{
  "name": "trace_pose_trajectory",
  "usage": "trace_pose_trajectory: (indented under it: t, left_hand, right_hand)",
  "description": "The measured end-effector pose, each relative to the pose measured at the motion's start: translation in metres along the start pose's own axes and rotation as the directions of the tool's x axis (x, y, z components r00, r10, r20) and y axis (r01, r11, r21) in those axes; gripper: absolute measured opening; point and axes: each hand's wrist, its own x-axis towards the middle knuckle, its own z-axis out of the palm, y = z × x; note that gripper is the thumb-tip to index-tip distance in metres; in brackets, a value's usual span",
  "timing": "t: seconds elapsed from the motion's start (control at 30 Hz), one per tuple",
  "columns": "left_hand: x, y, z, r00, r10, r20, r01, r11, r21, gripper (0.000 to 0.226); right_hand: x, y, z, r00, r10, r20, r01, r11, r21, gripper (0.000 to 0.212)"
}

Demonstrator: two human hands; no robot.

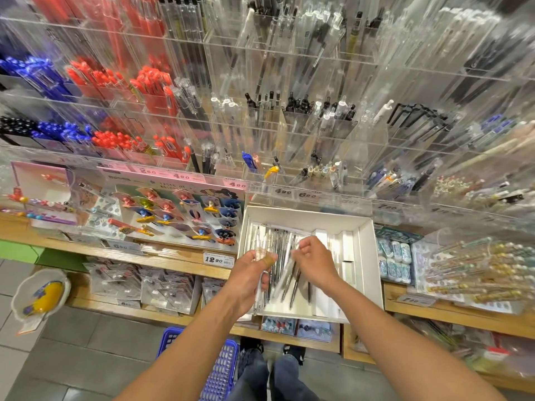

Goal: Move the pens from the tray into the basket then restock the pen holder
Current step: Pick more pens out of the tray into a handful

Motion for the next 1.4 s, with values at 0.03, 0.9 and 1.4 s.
trace_pose_trajectory:
  t: [0.03, 0.9, 1.4]
  left_hand:
    - [-0.001, 0.001, 0.001, 1.000, 0.020, 0.009, -0.020, 1.000, 0.015, 0.037]
    - [-0.025, 0.016, -0.004, 0.999, -0.030, -0.033, 0.027, 0.994, -0.103, 0.006]
    - [-0.023, 0.011, 0.000, 0.994, -0.014, -0.107, 0.007, 0.998, -0.069, 0.030]
  right_hand:
    - [-0.003, -0.007, -0.004, 0.999, -0.022, 0.025, 0.019, 0.994, 0.105, 0.014]
    - [0.020, 0.009, 0.046, 0.958, 0.249, -0.139, -0.286, 0.828, -0.483, 0.026]
    - [-0.029, -0.019, 0.008, 0.983, 0.017, 0.184, -0.038, 0.993, 0.114, 0.010]
